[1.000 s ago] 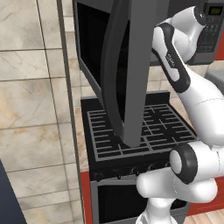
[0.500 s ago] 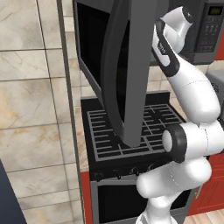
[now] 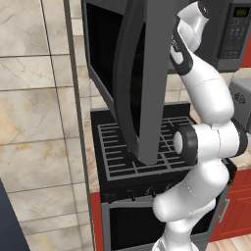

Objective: Retrieve the reheated potato from the microwave, then place the potato, cheese, and condiment on the cutting board.

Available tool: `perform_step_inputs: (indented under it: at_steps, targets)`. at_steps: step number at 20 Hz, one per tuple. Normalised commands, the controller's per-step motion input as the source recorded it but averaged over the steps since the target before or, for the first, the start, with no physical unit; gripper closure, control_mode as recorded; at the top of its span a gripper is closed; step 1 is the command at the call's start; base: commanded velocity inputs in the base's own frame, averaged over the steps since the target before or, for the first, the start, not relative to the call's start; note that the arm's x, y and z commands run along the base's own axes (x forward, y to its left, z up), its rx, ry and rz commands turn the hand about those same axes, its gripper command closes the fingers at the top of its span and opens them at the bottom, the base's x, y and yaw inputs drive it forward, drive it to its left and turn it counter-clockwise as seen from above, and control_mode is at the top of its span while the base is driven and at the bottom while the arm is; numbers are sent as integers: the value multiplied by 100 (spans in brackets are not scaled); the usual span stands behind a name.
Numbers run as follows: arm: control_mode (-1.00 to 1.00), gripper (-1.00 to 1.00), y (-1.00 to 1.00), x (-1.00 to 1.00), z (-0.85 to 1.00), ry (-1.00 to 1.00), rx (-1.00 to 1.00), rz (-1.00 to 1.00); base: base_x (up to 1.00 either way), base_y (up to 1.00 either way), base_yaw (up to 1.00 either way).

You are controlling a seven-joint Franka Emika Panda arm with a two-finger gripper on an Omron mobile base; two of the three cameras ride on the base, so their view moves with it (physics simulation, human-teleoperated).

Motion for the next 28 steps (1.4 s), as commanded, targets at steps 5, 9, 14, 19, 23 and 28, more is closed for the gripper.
perform_step_inputs:
  at_steps: [5,9,14,19,23,28]
  targets:
    - [-100,-100,7,27,-7,-1,-3,0,0,0,0]
    - [-100,-100,9,38,-8,0,-1,0,0,0,0]
    - [-100,-100,2,41,-6,0,0,0,0,0,0]
    - [-100,-100,0,41,0,1,0,1,0,0,0]
    - [-100,-100,0,32,0,1,0,4,0,0,0]
    - [-100,-100,1,31,-3,0,0,4,0,0,0]
